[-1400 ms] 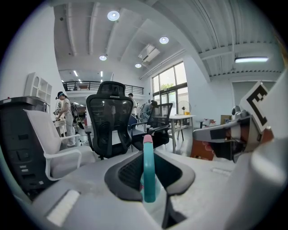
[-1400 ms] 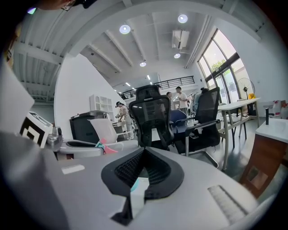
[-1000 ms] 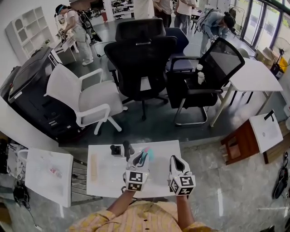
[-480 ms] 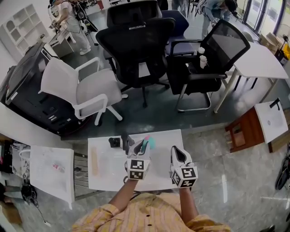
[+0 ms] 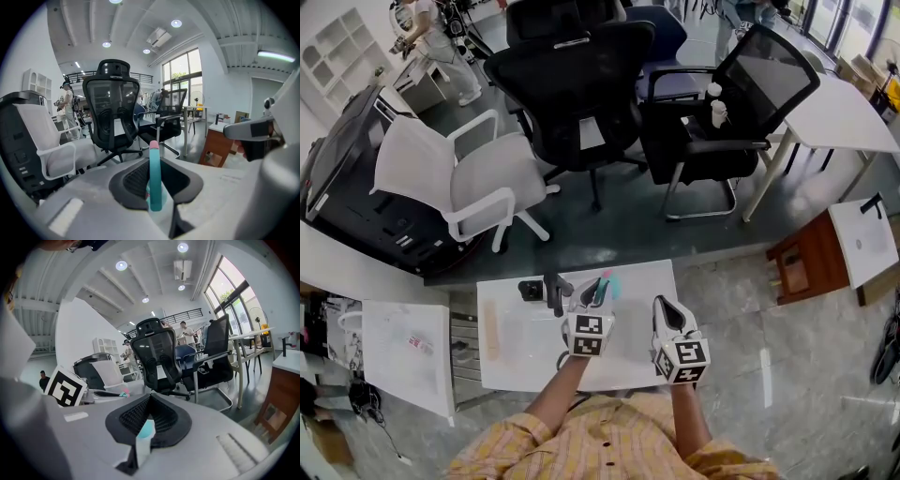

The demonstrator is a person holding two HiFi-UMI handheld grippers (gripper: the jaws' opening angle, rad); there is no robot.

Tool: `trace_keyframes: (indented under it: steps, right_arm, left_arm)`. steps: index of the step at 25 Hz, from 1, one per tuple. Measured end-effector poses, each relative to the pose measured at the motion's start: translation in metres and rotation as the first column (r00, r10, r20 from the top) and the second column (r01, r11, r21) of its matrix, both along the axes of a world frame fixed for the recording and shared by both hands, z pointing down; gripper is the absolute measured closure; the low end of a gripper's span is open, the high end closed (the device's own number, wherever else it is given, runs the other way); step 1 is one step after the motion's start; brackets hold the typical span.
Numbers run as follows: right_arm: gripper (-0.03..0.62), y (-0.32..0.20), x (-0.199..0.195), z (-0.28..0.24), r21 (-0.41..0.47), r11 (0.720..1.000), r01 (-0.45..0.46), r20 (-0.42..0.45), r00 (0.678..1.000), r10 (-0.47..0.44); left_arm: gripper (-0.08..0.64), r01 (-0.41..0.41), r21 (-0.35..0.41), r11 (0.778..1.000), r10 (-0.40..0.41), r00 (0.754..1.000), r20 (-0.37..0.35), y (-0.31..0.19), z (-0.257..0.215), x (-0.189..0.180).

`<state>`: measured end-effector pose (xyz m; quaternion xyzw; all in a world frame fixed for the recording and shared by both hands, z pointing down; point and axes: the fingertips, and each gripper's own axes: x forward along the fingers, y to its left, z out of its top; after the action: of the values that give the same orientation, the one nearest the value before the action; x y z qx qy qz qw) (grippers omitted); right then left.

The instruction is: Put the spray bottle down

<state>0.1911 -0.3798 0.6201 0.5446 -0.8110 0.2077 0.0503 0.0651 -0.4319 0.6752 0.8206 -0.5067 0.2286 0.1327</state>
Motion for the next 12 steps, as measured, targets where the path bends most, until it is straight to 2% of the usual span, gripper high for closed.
trace_keyframes:
  steps: [12]
  right_arm:
    - [0.591,-0.004,0.008,0.007,-0.018,1.000,-0.005,0.002,1.000,0.005]
  left_arm:
    - [0.489,0.006,-0.041,0.999,-0.005,1.000,0.014,-0.021,0.021,0.007]
